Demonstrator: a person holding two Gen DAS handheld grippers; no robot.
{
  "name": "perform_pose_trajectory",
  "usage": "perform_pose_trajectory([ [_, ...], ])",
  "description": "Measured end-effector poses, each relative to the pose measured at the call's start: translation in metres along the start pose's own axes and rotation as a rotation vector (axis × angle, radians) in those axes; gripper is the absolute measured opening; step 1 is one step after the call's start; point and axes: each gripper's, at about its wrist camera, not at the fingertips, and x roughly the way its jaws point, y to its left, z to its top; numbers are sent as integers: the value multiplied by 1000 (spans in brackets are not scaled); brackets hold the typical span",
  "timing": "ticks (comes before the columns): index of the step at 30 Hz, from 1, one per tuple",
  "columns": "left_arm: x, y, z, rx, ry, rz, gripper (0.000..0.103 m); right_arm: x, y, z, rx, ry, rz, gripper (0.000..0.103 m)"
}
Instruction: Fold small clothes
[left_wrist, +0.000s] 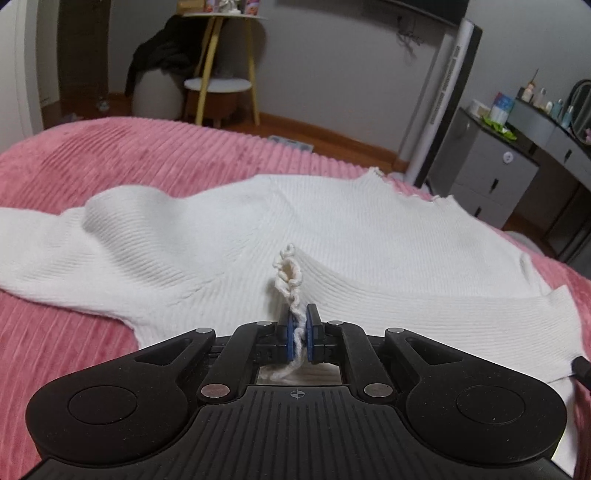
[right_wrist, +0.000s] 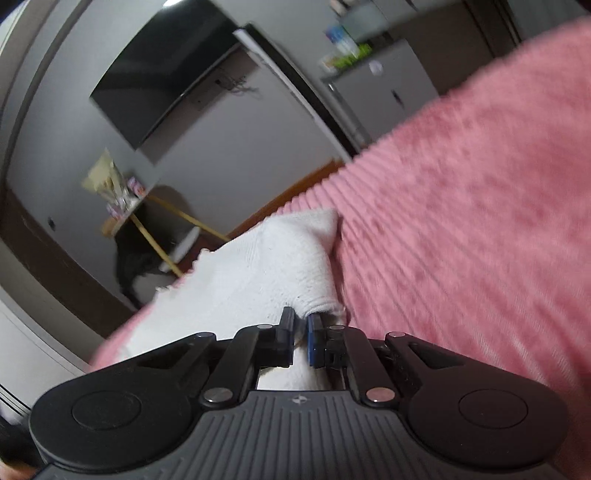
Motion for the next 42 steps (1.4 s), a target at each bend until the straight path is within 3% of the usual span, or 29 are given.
perform_pose_trajectory([
  [1, 4, 1, 0, -11, 15, 8, 9, 1, 7, -2, -59, -2, -27, 6],
  [3, 9, 4, -2, -20, 32, 40, 29, 5, 14, -6, -140, 12, -72, 6],
  [4, 10, 6, -3, -19, 22, 43, 30, 6, 15, -8, -165, 19, -83, 6],
  [5, 9, 8, -4, -20, 17, 31, 31, 5, 16, -8, -180, 17, -85, 8],
  [9, -5, 21, -3, -58, -7, 20, 52, -5, 22, -5, -211, -3, -49, 14],
  [11, -11, 27, -2, -61, -13, 50, 57, -8, 25, -5, -239, -7, -33, 16],
  [15, -20, 39, -4, -78, -1, 65, 62, -12, 25, -3, -179, 17, 42, 17],
  [20, -24, 45, -7, -65, 5, 69, 67, -17, 28, -4, -114, -12, 138, 18],
  [23, -24, 51, -8, -77, 8, 72, 71, -10, 37, -12, -160, 5, 115, 18],
  [26, -23, 59, -9, -87, 14, 88, 72, 9, 45, -24, -241, 68, 22, 17],
  [34, -27, 99, -5, -143, 3, 147, 78, 16, 60, -37, -363, 38, -45, 16],
  [38, -31, 140, 1, -186, -35, 225, 81, 14, 65, -42, -381, 29, -53, 17],
  [42, -42, 205, 5, -314, -111, 318, 81, 17, 60, -39, -352, 28, -36, 17],
])
